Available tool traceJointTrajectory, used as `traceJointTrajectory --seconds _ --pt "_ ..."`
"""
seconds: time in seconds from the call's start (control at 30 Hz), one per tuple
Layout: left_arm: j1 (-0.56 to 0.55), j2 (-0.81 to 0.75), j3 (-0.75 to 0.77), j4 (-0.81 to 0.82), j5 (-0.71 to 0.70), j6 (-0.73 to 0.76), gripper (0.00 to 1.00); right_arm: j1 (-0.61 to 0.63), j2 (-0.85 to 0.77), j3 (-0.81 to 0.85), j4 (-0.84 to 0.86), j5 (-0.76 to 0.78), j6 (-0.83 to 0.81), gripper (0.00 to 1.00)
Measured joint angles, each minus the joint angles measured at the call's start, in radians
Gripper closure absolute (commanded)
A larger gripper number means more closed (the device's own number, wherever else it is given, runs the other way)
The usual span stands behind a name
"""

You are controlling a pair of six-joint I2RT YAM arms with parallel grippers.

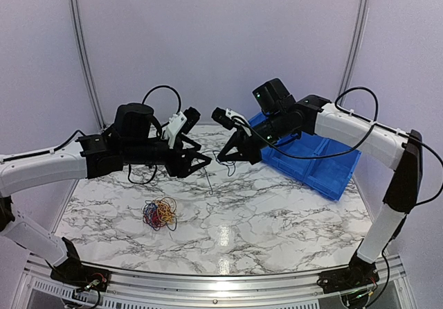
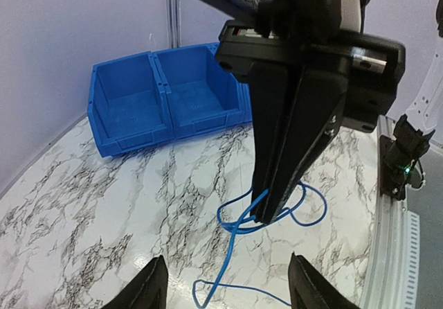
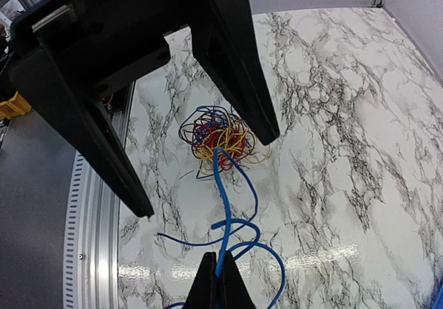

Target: Untangle the cables

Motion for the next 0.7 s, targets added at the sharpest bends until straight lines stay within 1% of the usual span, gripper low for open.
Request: traceJointTrajectory --seconds 0.07,0.17,0.27,0.3,0.53,0.6,0.7 --pt "0.000 0.012 0.000 -0.010 -0.012 0.020 0.51 0.000 0.000 0.000 0.000 -0.006 0.000 1.00" --pt "-0.002 0.029 0.000 -0.012 -0.023 0.043 0.70 0.000 0.006 0.003 0.000 -0.013 0.000 1.00" --pt "-0.002 0.039 0.000 -0.008 -0.034 0.060 0.95 0.000 0.016 0.004 0.000 -0.015 0.000 1.00" --pt "-0.002 0.040 0.000 -0.004 -0.040 0.058 0.99 0.000 0.019 0.004 0.000 -0.016 0.000 1.00" --pt "-0.013 0.031 -0.029 0.099 -0.105 0.010 1.00 -0.001 0.031 0.003 0.011 -0.003 0.003 1.00" --pt "-0.019 0.014 -0.050 0.119 -0.119 -0.006 1.00 -0.007 0.039 -0.006 0.045 0.017 0.023 1.00" --pt "-0.038 0.002 -0.061 0.124 -0.138 -0.016 1.00 -0.026 0.071 -0.020 0.117 -0.003 0.072 0.96"
